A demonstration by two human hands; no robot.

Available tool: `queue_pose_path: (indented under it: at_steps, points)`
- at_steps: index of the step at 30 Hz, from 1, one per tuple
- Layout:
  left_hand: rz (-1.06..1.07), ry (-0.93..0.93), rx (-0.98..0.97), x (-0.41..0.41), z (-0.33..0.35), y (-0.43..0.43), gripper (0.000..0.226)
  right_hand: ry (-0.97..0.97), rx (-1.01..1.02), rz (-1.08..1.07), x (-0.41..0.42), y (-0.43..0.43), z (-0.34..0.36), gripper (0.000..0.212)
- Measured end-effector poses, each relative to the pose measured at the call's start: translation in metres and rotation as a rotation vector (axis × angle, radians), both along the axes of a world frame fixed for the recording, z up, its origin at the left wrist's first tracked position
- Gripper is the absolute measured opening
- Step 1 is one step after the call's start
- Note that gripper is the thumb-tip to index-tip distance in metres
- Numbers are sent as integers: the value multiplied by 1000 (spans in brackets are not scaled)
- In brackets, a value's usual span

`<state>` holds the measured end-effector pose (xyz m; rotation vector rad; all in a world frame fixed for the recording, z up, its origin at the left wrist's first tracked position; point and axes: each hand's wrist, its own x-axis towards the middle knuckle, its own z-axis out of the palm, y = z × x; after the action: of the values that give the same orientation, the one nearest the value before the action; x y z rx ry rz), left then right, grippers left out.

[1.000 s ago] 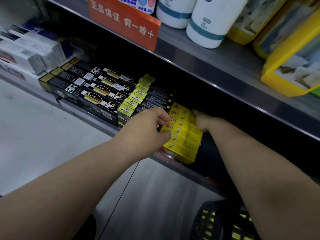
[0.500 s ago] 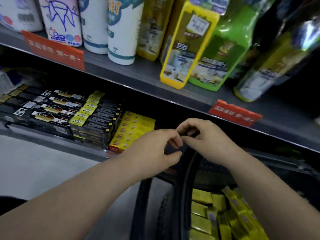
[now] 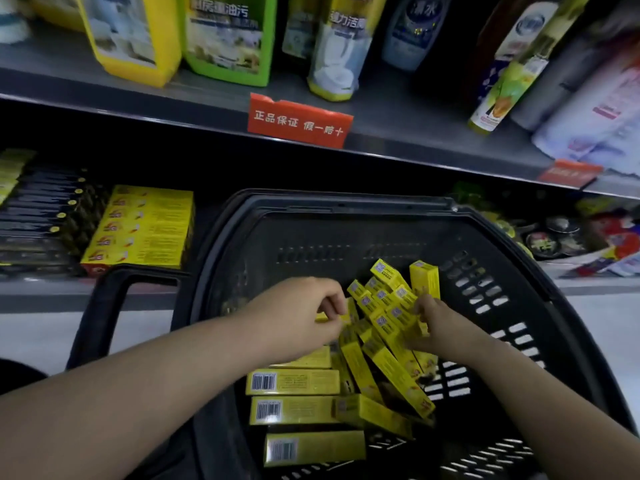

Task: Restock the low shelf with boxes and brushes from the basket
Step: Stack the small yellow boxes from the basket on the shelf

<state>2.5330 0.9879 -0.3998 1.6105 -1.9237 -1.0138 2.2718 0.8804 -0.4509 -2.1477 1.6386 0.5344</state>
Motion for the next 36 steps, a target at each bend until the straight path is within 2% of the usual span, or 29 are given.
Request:
queue_pose_path:
  at_steps: [4, 7, 12, 14, 16, 18, 21, 23, 25, 26, 27, 30, 31, 33, 36]
  points:
    - [31, 36, 46, -7, -9, -3, 10, 36, -113, -25, 14, -3, -18, 69]
    - [49, 73, 90, -13, -12, -6, 10, 45, -109, -59, 21, -2, -25, 73]
    - [57, 120, 148, -20, -14, -6, 11, 82, -95, -28, 23, 7, -8, 65]
    - [53, 119, 157, -19, -15, -6, 16, 27, -149, -64, 24, 7, 17, 51]
    - [45, 101, 159, -19, -16, -6, 31, -96, -291, -94, 26, 4, 50, 36]
    - [50, 118, 169, -21, -17, -5, 58, -317, -408, -146, 34, 8, 78, 31]
    - [66, 223, 233, -26, -14, -2, 85, -680, -352, -219, 61, 25, 86, 25]
    - [99, 268, 260, -26, -13, -2, 77, -886, -178, -255, 76, 35, 79, 19]
    - [209, 327, 326, -24, -13, -3, 55, -981, 14, -317, 79, 37, 73, 22]
    - [264, 378, 384, -22, -14, -3, 47, -915, 88, -337, 74, 36, 67, 30]
    - [302, 424, 437, -20, -15, -3, 42, -718, 116, -293, 67, 34, 60, 40]
    - [371, 522, 516, -16, -18, -5, 41, 226, 185, 77, 43, 36, 24, 57]
    - [392, 556, 532, -16, -18, -6, 42, 391, 245, 153, 38, 39, 11, 58]
    - [423, 606, 561, -16, -19, -9, 44, 467, 291, 158, 32, 42, -11, 56]
    - [442, 639, 575, -18, -20, -11, 44, 402, 181, 132, 32, 38, -28, 54]
